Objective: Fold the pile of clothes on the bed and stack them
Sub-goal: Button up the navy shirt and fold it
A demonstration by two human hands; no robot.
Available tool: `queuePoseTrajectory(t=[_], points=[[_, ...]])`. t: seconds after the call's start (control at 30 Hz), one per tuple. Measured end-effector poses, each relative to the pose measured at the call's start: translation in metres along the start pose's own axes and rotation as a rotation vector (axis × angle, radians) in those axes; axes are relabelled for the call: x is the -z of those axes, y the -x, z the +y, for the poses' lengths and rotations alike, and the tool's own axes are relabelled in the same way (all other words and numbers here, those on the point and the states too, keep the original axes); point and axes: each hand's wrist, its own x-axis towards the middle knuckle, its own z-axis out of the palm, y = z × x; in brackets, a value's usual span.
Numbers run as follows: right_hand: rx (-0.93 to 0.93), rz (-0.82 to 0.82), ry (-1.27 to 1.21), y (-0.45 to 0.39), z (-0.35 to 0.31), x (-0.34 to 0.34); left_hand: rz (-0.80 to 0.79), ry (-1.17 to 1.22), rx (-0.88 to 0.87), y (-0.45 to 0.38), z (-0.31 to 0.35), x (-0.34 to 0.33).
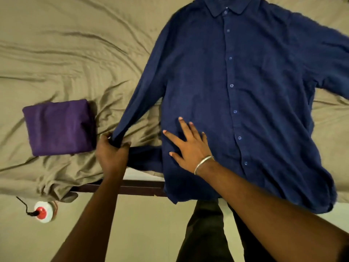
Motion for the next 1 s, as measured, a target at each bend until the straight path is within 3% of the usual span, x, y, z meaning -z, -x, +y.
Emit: queuePoseTrajectory(t=[0.1, 0.27, 0.33, 0.37, 0.43, 0.47, 0.57, 0.63, 0.77, 0.87, 1.0], points=[[-0.173, -0.234, 0.007, -0.019, -0.003, -0.005, -0.003, -0.238, -0.102, -0.021, -0.008, 0.032], [-0.237, -0.383, 0.068, -0.031, -0.015, 0.001, -0.092, -0.505, -0.101, -0.032, -0.018, 0.051], [-0.245, -0.27, -0.002, -0.032, -0.028, 0.012, -0.149, -0.526, -0.062, -0.031, -0.014, 0.05], [-0.218, -0.12, -0.068, -0.029, -0.036, 0.017, -0.177, -0.459, -0.022, -0.027, -0.009, 0.049], [-0.155, 0.171, -0.269, -0.02, -0.054, 0.022, -0.184, -0.12, 0.051, -0.02, 0.007, 0.047], [-0.133, 0.227, -0.407, -0.014, -0.064, 0.024, -0.186, 0.062, 0.073, -0.013, 0.015, 0.045], [-0.121, 0.114, -0.926, -0.002, -0.087, 0.033, -0.293, 0.277, 0.012, 0.017, 0.046, 0.036], [-0.149, 0.088, -1.212, 0.006, -0.088, 0.037, -0.437, 0.328, -0.026, 0.039, 0.065, 0.022], [-0.391, 0.435, -1.531, 0.031, -0.058, 0.045, -0.623, 0.291, -0.057, 0.071, 0.093, -0.021], [-0.59, 0.531, -1.691, 0.046, -0.02, 0.056, -0.818, 0.301, -0.035, 0.094, 0.114, -0.053], [-0.842, 0.703, -1.988, 0.069, 0.044, 0.072, -0.851, 0.175, -0.181, 0.139, 0.125, -0.096]])
